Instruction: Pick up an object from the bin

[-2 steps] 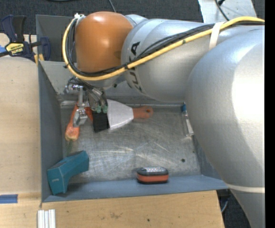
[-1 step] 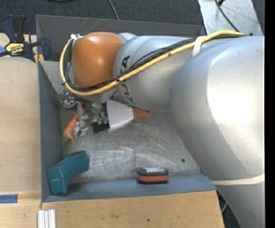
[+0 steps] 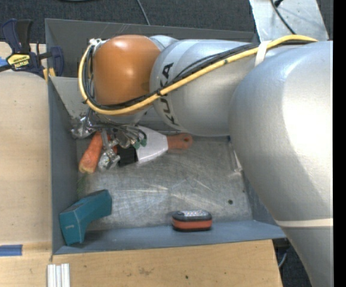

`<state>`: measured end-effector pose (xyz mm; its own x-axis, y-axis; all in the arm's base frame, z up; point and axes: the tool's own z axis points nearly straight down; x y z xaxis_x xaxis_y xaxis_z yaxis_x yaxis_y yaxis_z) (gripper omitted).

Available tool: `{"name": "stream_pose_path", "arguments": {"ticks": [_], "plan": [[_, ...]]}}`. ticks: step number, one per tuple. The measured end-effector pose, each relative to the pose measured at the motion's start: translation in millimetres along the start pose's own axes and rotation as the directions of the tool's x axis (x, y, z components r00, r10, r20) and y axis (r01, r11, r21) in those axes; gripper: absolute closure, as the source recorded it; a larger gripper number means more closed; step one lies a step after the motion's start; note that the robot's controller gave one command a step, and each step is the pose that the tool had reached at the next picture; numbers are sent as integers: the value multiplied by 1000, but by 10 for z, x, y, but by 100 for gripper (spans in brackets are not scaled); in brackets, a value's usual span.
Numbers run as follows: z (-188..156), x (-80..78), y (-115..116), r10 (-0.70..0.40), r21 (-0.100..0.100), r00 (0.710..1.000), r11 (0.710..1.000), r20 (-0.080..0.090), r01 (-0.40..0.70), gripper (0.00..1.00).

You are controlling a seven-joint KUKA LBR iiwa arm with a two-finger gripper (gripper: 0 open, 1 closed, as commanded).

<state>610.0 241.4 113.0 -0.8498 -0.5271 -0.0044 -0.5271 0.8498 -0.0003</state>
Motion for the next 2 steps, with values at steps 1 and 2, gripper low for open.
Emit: {"name": "stream_pose_path", "arguments": {"ticks": [1, 2], "plan": [[376, -135, -108, 1, 0, 1000, 1000, 0, -1, 0], [373, -86, -109, -4, 0, 1000, 1000, -26, 4, 100]]}}
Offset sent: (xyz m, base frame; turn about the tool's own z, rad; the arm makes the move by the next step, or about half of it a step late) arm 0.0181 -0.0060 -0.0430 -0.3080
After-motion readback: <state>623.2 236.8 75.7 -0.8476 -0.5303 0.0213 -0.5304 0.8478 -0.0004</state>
